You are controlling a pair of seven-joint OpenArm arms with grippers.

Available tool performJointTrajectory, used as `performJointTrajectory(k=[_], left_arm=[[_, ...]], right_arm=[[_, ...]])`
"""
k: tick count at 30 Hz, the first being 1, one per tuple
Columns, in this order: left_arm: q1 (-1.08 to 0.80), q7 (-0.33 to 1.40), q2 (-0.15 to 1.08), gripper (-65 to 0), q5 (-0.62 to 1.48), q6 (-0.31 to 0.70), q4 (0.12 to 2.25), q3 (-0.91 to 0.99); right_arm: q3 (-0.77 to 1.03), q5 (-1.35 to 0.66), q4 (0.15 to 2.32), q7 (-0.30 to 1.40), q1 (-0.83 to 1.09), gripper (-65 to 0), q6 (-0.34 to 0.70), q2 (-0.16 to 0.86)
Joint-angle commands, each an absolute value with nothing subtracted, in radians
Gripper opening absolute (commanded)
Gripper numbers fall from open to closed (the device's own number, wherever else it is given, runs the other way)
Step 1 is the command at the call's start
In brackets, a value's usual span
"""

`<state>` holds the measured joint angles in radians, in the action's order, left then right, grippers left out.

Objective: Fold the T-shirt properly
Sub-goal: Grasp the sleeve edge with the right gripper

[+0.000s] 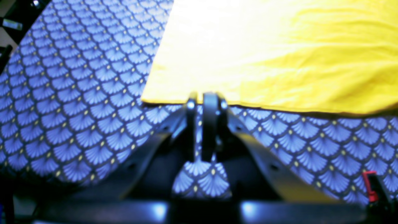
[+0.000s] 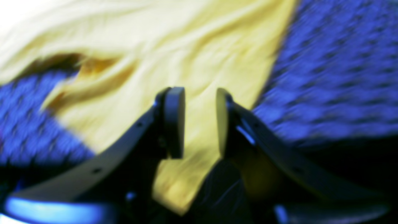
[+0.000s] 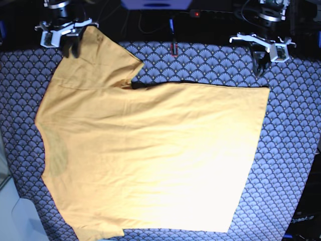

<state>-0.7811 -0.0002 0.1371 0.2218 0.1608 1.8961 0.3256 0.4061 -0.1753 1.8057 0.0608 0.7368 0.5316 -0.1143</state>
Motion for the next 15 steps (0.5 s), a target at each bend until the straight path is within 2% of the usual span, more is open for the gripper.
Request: performJointTrajectory(k=[1,5,15], left_arm=[[-0.791,-0.028,0.145,-62.0,0.228,0.16,1.914,0.332],[-0.791,-0.028,0.148,-62.0,0.22,0.16,1.914,0.332],[-0.791,-0.028,0.148,-62.0,0.219,0.16,1.916,0.332]], right_arm=[[0.433,-0.225,1.81,0.051,0.736,-43.7,0.561,-0.113],[0.519,-0.294,1.804,0.166,0.691,-43.4,0.698,-0.113],[0.763,-0.292,1.801,0.562,0.481,-43.3,0.698,-0.114]])
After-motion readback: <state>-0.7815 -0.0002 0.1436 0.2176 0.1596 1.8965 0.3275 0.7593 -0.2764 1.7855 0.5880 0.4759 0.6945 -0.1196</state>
